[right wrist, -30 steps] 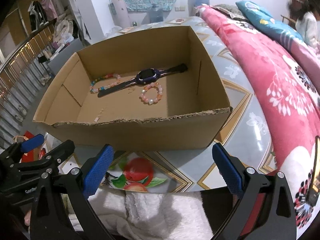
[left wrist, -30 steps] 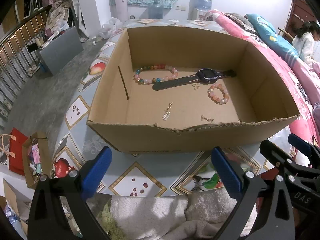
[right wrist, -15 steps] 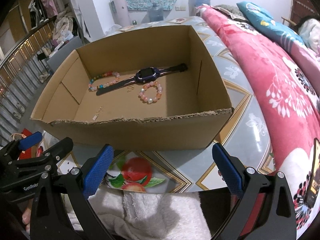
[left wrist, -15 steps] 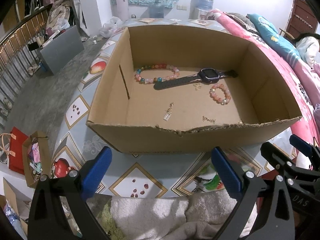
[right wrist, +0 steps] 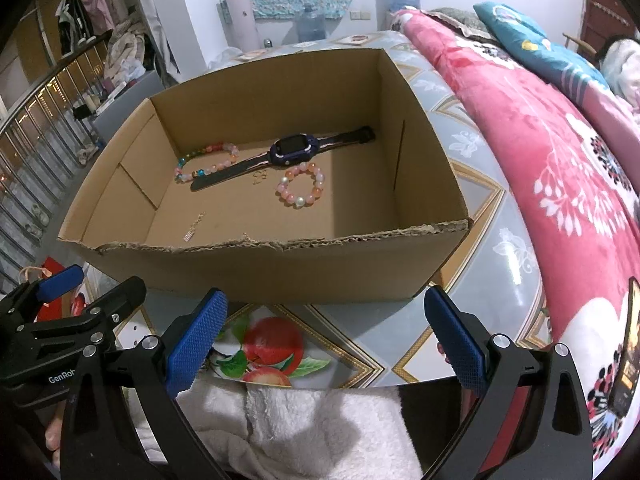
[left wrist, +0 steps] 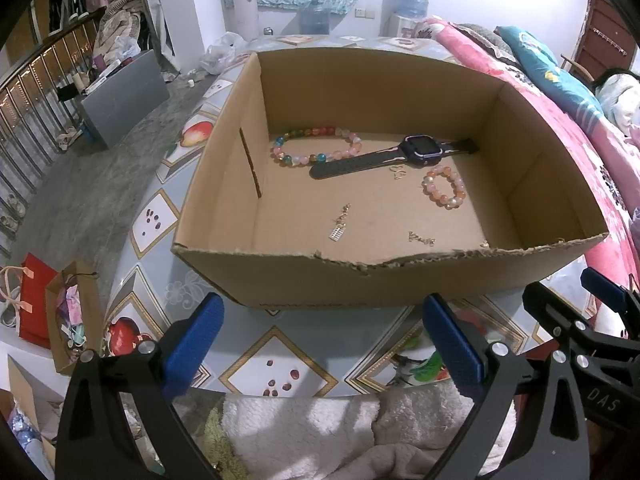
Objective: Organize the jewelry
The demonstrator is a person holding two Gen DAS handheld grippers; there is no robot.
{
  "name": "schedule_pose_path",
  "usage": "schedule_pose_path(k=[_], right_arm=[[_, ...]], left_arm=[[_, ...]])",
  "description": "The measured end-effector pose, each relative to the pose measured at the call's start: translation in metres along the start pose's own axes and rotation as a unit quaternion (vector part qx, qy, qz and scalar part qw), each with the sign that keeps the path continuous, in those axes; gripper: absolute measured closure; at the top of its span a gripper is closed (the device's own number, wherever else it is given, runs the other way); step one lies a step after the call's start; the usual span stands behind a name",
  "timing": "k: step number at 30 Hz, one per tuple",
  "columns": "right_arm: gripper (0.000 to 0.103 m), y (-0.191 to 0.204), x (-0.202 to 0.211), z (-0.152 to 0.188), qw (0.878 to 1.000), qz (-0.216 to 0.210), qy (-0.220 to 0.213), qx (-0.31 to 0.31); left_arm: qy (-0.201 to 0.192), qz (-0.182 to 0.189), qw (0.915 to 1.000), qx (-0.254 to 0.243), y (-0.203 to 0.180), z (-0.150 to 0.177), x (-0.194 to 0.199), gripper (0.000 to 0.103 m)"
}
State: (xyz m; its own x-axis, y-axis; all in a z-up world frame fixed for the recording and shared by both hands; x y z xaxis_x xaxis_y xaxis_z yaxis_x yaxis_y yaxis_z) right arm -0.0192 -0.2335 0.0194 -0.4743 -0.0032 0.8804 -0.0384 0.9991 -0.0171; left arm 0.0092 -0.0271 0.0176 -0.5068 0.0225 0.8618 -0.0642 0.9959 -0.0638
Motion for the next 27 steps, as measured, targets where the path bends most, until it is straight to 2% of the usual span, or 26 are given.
schedule_pose_path(k=[27], right_arm=[[0.008,-0.0008,-0.0058,0.0015,1.000,0.004,0.010,0.001]], left_arm=[[0.006,-0.007,1.0000,0.000,-0.0012,0.0029,-0.0080,0.006]])
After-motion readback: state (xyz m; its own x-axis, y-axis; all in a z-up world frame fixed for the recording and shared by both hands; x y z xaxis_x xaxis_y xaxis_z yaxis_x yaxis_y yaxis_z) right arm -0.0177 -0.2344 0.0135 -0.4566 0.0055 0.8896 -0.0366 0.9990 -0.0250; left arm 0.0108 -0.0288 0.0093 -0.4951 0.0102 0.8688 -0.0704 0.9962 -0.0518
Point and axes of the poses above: each gripper's, at about its wrist camera, not at the fingertips, and x roughly against the way its jaws point, y to its left, z to its underside, the point moved 3 cm from there along -x, roughly the way its jaws point, and after that the axes turned 7 degrees about x, right-handed, at the moved point
